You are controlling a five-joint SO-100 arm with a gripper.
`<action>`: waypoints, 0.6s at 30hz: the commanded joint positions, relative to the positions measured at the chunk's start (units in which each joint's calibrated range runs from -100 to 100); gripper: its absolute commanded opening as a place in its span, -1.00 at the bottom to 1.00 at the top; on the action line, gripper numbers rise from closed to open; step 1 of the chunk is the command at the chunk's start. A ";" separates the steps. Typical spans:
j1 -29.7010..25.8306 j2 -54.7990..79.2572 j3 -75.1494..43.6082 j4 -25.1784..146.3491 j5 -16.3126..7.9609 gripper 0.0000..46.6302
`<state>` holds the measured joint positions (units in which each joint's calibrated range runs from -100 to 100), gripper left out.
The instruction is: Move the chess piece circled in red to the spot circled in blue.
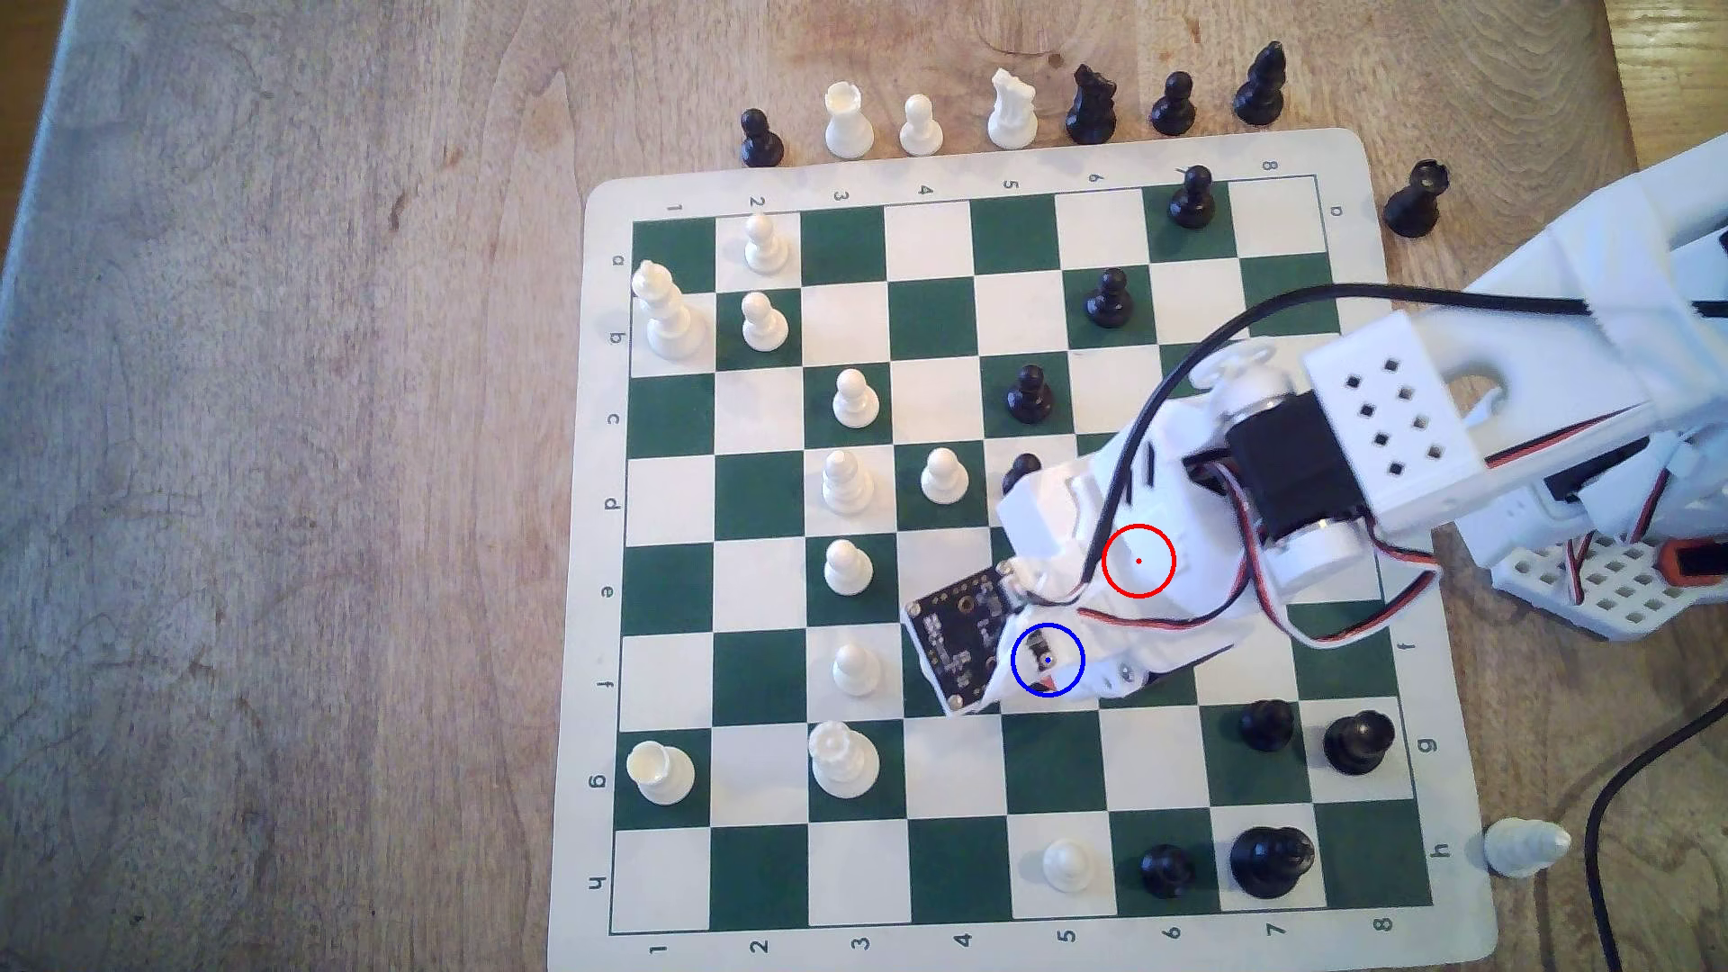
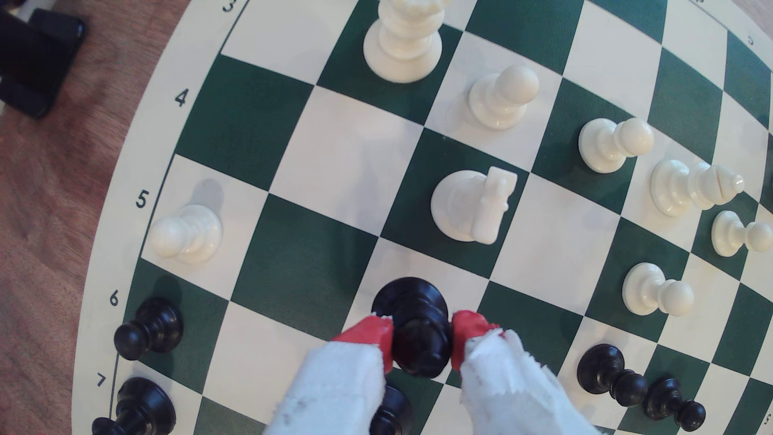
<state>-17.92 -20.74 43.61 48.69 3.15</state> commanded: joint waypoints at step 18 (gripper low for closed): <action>0.36 5.71 -2.81 -3.64 0.15 -0.99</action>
<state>-17.85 -14.45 43.61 45.98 3.15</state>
